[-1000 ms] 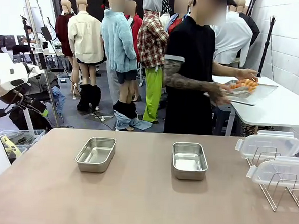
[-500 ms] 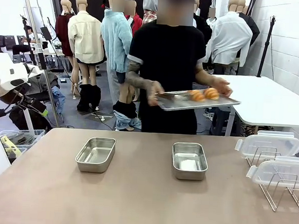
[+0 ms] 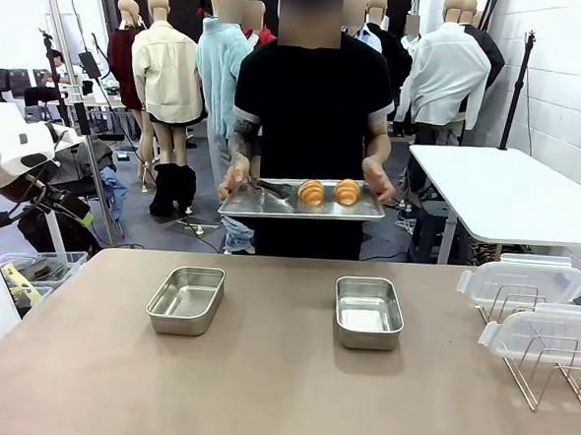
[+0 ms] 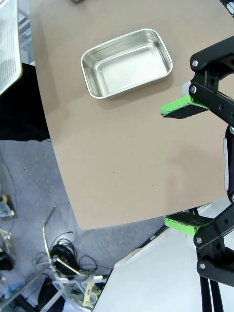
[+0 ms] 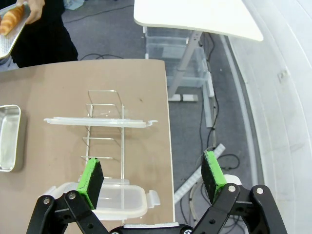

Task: Place the bread in airtight containers.
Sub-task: Lift both Airtight Container.

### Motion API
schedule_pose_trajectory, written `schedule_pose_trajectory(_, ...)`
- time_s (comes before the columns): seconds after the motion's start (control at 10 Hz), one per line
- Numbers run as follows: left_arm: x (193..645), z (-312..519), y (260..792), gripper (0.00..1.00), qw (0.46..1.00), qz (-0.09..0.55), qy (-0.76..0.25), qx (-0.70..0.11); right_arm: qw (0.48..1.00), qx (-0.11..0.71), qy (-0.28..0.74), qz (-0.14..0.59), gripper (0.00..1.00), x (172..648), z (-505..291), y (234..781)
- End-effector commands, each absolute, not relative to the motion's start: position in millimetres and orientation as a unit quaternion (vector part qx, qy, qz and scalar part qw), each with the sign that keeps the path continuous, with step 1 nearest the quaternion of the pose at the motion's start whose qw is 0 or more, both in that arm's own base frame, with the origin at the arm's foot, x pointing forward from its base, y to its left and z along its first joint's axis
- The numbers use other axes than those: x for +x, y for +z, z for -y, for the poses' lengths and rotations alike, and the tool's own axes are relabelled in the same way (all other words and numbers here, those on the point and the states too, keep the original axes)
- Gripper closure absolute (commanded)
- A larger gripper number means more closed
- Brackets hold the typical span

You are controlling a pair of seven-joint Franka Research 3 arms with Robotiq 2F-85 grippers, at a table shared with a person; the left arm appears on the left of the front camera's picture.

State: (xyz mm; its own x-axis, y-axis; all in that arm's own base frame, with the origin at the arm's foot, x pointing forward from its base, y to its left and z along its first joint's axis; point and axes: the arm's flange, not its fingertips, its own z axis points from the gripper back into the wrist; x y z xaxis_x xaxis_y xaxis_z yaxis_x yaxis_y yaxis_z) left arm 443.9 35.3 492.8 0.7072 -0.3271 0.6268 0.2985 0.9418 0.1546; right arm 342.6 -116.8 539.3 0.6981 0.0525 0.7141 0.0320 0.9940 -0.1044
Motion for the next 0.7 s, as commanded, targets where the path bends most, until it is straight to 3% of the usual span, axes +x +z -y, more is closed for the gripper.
schedule_pose_trajectory(0.0, 443.5, -36.9, 494.5, 0.0, 0.923, 0.346, -0.166, 0.02, 0.92, -0.053, 0.004, 0.388, 0.0, 342.6, 117.1, 539.2)
schedule_pose_trajectory(0.6, 443.5, -36.9, 494.5, 0.0, 0.923, 0.346, -0.166, 0.02, 0.92, -0.053, 0.004, 0.388, 0.0, 342.6, 117.1, 539.2)
